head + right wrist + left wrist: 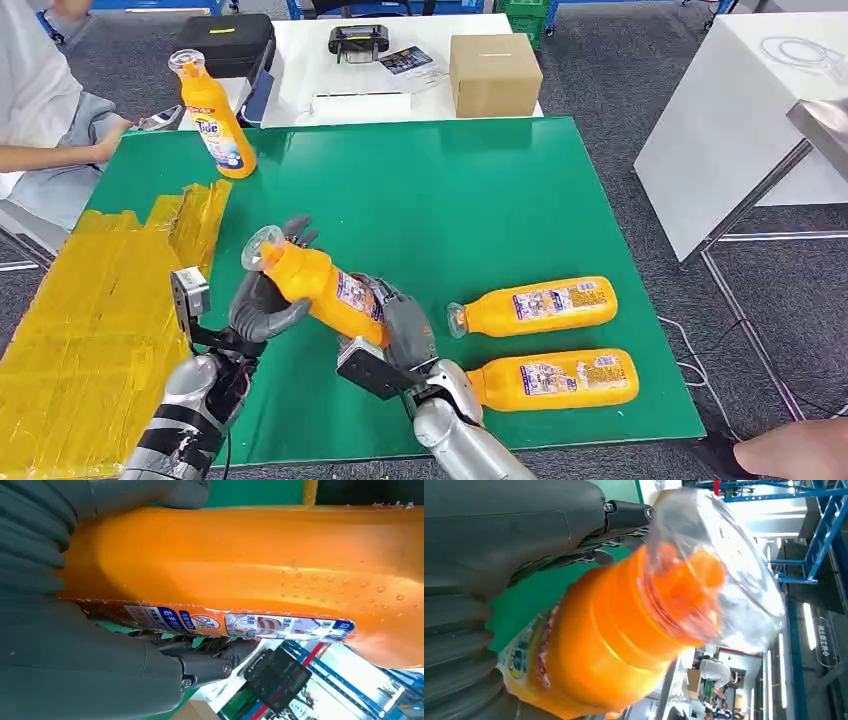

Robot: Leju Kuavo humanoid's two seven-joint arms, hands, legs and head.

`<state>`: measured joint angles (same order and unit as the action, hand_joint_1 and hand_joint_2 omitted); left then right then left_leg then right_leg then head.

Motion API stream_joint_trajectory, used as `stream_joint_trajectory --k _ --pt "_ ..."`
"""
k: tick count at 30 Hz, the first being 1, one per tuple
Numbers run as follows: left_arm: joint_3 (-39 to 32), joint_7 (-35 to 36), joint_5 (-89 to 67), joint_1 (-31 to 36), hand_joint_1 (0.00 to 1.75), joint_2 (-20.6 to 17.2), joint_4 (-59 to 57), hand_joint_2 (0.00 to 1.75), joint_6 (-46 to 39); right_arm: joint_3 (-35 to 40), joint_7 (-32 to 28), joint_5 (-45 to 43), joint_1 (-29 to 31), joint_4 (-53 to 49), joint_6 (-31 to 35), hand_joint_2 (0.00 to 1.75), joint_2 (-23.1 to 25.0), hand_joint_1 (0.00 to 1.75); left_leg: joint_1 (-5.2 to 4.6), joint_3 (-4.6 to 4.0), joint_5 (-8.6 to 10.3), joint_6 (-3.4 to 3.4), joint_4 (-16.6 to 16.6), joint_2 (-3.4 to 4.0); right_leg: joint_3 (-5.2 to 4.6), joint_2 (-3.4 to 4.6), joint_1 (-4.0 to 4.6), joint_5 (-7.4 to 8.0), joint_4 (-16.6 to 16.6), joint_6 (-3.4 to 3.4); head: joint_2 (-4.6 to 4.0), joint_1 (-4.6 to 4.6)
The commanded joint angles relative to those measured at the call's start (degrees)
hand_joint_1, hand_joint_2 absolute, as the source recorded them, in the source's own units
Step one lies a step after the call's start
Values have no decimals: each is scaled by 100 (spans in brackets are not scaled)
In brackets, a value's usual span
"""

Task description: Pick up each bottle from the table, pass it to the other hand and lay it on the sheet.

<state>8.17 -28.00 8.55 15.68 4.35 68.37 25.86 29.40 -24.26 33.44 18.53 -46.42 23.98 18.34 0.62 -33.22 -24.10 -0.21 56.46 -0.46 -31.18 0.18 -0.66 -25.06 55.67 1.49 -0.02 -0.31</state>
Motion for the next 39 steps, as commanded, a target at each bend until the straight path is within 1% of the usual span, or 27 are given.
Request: stream_joint_trajectory --k 1,3,11,14,20,21,22,23,28,30,35,39 --pt "214 45 -69 247 0 16 -272 175 -80 376 -64 465 279 400 370 175 -26 175 2 11 -7 3 1 0 14 -5 4 -6 -3 -4 0 0" --pt "218 45 -71 251 0 21 -291 175 -83 393 -39 483 265 385 391 175 -2 175 3 11 -7 2 2 -2 16 -7 4 -7 -2 -5 0 0" --pt "280 84 -156 404 0 42 -652 175 -179 795 100 1053 173 139 761 175 -25 175 3 11 -7 3 1 -3 16 -8 4 -7 -4 -4 0 0" --pt "277 87 -162 458 0 47 -750 175 -191 893 122 1145 165 127 758 175 -16 175 8 21 -14 4 5 -7 31 -15 11 -14 -5 -8 0 0" --pt "223 69 -133 486 0 80 -786 175 -230 957 185 1187 177 180 737 175 -18 175 4 7 -5 1 1 -4 12 -8 5 -6 -3 -4 0 0" --pt "201 63 -123 480 17 89 -764 175 -247 966 193 1186 178 195 732 175 -20 175 5 13 -9 2 3 -5 19 -11 7 -9 -3 -6 0 0" --pt "162 61 -121 466 38 111 -722 175 -302 973 205 1179 179 216 745 175 -22 175 7 15 -10 3 4 -6 23 -13 9 -11 -4 -6 0 0" --pt "95 42 -62 434 175 146 -631 175 -342 985 206 1169 179 243 756 175 -29 175 4 13 -8 2 2 -6 19 -12 6 -10 -3 -5 0 0" --pt "-60 66 108 349 175 217 -391 175 -435 982 212 1120 159 268 766 175 -52 175 3 6 -5 2 1 -4 11 -8 4 -5 -4 -3 0 0" --pt "-80 82 138 340 175 221 -344 175 -464 976 203 1115 162 280 777 175 -57 175 9 17 -14 4 6 -3 26 -11 11 -12 -5 -6 0 0" --pt "-88 86 145 341 175 222 -349 175 -491 968 197 1103 159 261 778 175 -61 175 4 7 -4 1 0 -2 11 -5 5 -4 -4 -3 0 0" --pt "-80 86 156 347 175 226 -333 175 -508 931 187 1088 142 204 834 175 -81 175 7 16 -11 3 3 -2 23 -8 9 -10 -6 -6 0 0"
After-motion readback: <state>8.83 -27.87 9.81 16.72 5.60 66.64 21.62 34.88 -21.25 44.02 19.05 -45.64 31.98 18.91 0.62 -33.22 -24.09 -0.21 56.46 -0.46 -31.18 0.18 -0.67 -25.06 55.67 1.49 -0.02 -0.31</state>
